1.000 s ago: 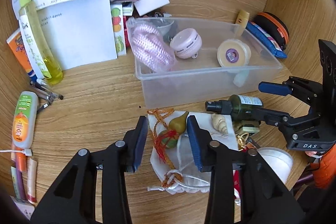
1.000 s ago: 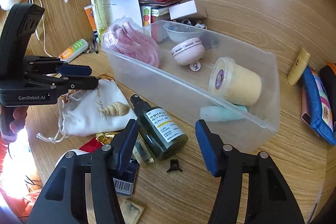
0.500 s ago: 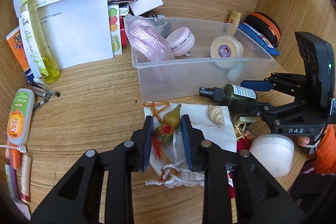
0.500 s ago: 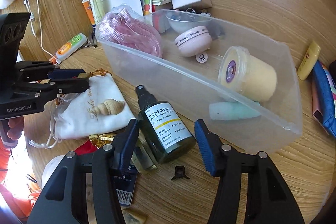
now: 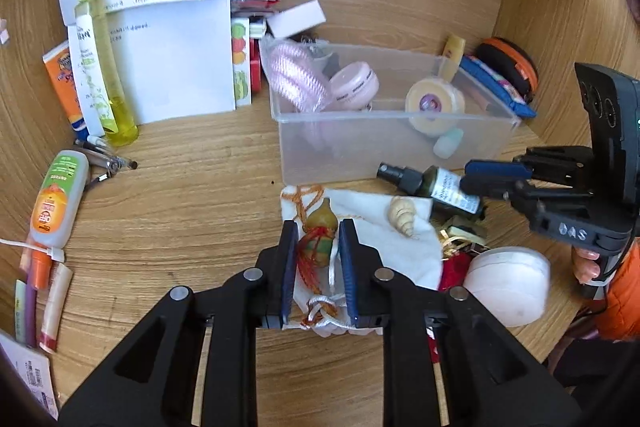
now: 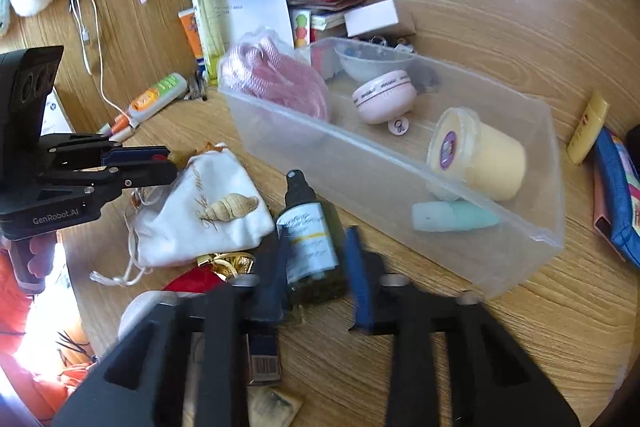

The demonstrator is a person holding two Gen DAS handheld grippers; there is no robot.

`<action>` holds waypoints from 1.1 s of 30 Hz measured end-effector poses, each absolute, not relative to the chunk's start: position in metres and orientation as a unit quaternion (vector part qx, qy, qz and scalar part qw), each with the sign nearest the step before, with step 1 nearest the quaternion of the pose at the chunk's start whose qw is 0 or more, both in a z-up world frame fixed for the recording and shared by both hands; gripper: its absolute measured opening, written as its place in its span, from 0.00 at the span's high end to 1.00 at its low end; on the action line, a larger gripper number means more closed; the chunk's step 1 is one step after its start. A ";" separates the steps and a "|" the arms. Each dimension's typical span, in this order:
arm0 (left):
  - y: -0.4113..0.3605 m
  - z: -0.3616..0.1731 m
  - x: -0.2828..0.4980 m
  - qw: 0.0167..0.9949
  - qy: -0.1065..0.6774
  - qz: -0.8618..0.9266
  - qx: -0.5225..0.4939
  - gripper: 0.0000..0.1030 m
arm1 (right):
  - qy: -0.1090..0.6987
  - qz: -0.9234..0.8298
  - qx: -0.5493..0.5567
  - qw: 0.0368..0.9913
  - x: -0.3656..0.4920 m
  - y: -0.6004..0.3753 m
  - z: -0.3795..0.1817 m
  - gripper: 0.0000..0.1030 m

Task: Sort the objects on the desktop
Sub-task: 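Grasp the small gourd ornament with the left tool while the right tool grasps the green spray bottle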

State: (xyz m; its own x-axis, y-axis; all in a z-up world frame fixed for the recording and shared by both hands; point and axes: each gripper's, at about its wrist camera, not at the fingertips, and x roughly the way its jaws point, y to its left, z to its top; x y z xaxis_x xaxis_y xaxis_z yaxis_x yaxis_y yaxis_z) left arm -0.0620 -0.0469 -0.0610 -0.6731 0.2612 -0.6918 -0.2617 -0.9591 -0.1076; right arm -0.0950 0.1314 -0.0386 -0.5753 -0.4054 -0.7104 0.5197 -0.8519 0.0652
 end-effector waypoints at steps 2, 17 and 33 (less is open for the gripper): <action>-0.046 -0.054 -0.058 0.147 0.002 0.918 -0.369 0.81 | 0.076 -0.880 0.384 0.268 -0.093 0.133 -0.038 0.93; -0.035 -0.077 -0.059 0.165 -0.002 0.903 -0.397 0.81 | 0.124 -0.875 0.399 0.245 -0.108 0.119 -0.043 0.69; -0.035 -0.076 -0.067 0.170 -0.004 0.905 -0.391 0.82 | 0.171 -0.873 0.382 0.251 -0.104 0.102 -0.047 0.63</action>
State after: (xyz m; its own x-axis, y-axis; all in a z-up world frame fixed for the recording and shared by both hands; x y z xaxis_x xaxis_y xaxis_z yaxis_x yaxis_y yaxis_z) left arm -0.0667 -0.0350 -0.0761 -0.6366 0.3112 -0.7056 -0.3046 -0.9420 -0.1407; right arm -0.1040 0.1019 -0.0470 -0.5819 -0.3070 -0.7531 0.5685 -0.8157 -0.1068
